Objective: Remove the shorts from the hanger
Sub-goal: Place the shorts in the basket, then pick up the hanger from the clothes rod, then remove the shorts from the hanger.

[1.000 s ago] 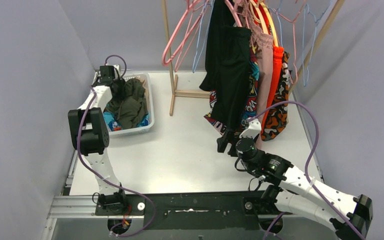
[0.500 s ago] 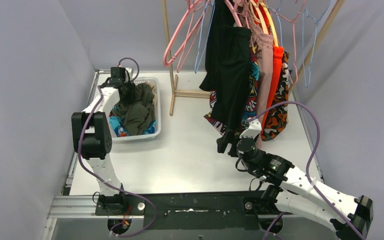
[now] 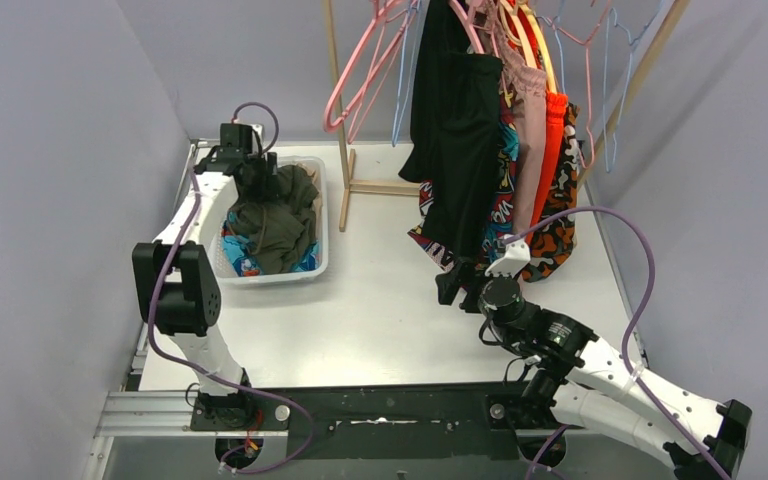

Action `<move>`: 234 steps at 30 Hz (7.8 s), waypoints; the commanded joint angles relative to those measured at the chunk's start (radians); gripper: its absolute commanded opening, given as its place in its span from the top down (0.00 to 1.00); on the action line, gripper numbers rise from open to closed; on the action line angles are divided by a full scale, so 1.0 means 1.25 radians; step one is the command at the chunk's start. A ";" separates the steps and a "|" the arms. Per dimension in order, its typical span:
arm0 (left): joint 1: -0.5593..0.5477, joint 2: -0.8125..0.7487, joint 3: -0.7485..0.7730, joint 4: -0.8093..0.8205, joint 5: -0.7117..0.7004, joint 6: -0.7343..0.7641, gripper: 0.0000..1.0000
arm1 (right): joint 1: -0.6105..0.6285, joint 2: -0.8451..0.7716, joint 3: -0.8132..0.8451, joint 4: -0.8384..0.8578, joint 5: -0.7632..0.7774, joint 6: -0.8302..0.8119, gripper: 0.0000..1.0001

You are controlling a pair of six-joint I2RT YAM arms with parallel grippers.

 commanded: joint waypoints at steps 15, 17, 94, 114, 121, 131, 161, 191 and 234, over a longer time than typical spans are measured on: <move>0.091 0.040 0.042 -0.028 0.258 -0.072 0.91 | -0.003 0.059 0.058 0.036 0.029 -0.003 0.14; 0.104 0.082 -0.009 -0.003 0.303 -0.091 1.00 | -0.003 0.066 0.072 0.022 0.030 0.000 0.14; -0.086 -0.877 -0.718 0.295 0.324 -0.189 0.30 | -0.516 0.602 1.147 -0.241 -0.527 -0.324 0.42; -0.096 -0.871 -0.731 0.320 0.343 -0.179 0.30 | -0.448 0.790 1.344 -0.270 -0.351 -0.457 0.60; -0.097 -0.871 -0.734 0.327 0.348 -0.177 0.30 | -0.447 0.828 1.360 -0.228 -0.303 -0.485 0.55; -0.097 -0.868 -0.738 0.335 0.357 -0.177 0.30 | -0.416 0.812 1.317 -0.086 -0.259 -0.516 0.90; -0.100 -0.856 -0.743 0.347 0.376 -0.180 0.30 | -0.406 0.668 1.164 0.147 -0.273 -0.492 1.00; -0.104 -0.836 -0.736 0.327 0.374 -0.179 0.30 | -0.410 0.454 0.859 0.046 -0.396 -0.342 1.00; -0.381 -0.673 -0.589 0.317 0.225 -0.505 0.26 | -0.172 -0.007 -0.089 0.347 -0.797 -0.318 1.00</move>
